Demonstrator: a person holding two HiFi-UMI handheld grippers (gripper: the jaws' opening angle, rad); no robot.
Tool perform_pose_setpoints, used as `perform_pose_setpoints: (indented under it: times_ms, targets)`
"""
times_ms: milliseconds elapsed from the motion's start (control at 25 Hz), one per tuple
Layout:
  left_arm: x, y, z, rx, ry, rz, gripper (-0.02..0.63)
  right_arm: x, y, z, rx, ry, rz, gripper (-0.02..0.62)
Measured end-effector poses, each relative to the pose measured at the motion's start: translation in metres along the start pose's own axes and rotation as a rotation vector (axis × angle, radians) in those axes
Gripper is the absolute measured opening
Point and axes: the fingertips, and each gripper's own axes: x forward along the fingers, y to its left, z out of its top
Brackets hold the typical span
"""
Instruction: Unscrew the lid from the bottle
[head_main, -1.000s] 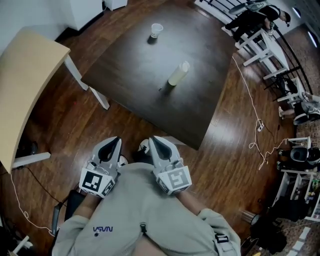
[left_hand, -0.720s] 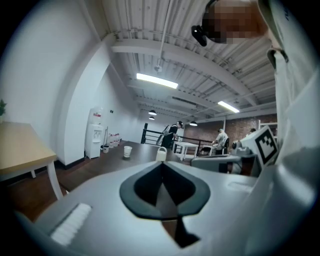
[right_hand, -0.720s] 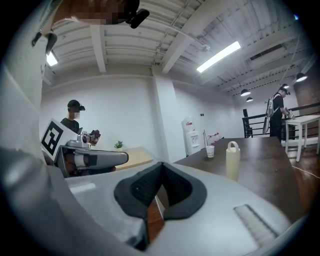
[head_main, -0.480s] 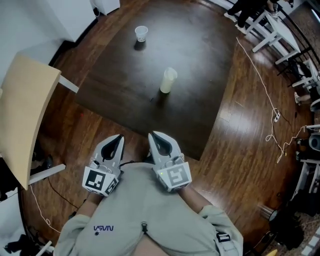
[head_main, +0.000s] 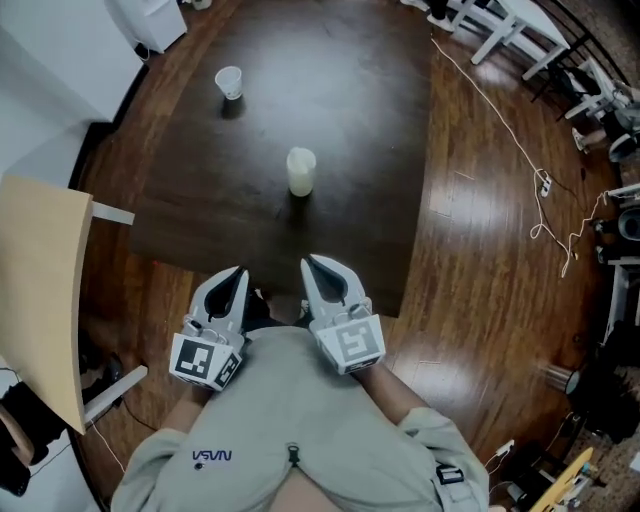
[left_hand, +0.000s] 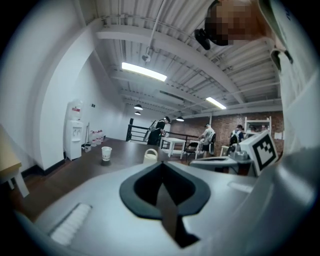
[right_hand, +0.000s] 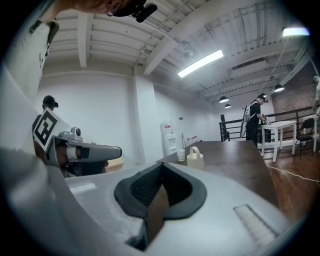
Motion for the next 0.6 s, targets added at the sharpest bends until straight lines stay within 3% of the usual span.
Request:
perform_pose_setpoints:
  times_ms: [320,600]
  targets:
    - [0.046,0.042,0.011,0.021,0.000,-0.154,0.002,0.022,-0.033,-0.011,0.013,0.023,-0.195,0.009]
    - [0.094,0.090,0.014,0.065,0.046,-0.245,0.002,0.051,-0.067,-0.018,0.006,0.075,-0.341,0.119]
